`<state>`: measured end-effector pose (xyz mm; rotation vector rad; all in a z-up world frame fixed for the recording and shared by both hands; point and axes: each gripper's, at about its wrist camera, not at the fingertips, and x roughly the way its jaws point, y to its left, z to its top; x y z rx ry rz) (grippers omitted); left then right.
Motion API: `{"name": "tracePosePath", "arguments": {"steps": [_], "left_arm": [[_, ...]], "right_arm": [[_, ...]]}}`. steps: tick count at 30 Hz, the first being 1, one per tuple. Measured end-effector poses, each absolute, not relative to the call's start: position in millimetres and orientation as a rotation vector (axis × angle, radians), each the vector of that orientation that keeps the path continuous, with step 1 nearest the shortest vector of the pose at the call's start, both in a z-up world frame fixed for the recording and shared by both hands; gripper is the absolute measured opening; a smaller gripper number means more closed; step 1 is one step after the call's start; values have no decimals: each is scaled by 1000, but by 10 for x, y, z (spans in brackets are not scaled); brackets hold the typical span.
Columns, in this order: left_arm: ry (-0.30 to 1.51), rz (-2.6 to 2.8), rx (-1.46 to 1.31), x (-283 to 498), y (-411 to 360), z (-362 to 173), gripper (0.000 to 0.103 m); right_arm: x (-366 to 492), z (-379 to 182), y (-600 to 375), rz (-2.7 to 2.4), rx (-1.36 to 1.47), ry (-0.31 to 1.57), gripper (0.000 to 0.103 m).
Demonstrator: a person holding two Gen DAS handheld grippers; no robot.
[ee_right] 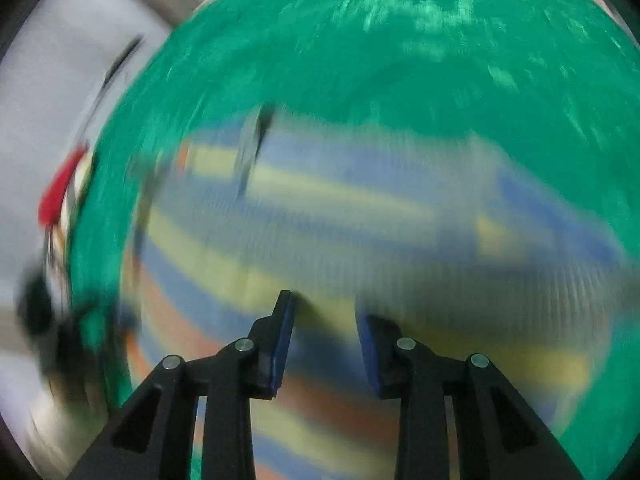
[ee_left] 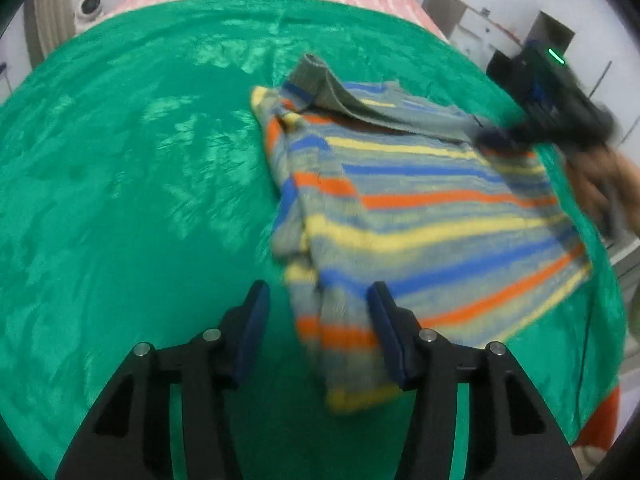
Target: Fold small clothes
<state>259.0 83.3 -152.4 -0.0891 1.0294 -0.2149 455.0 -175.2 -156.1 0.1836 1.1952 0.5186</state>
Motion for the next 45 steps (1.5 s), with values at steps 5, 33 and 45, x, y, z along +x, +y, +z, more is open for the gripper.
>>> {"name": "tracePosePath", "arguments": {"steps": [5,33,45], "left_arm": [[980,-182,-162,2193,1203,-1407,79],[780,-170,-164,1815,1243,-1765,98],[821,-149,-92,1631,782,-1336,97]], "right_arm": [[4769,-1116,-1844,367,363,949,34],[3514,-1530,-3219,121,46,1087,33],[2055,-1895,-3037,426,79,1087,22]]}}
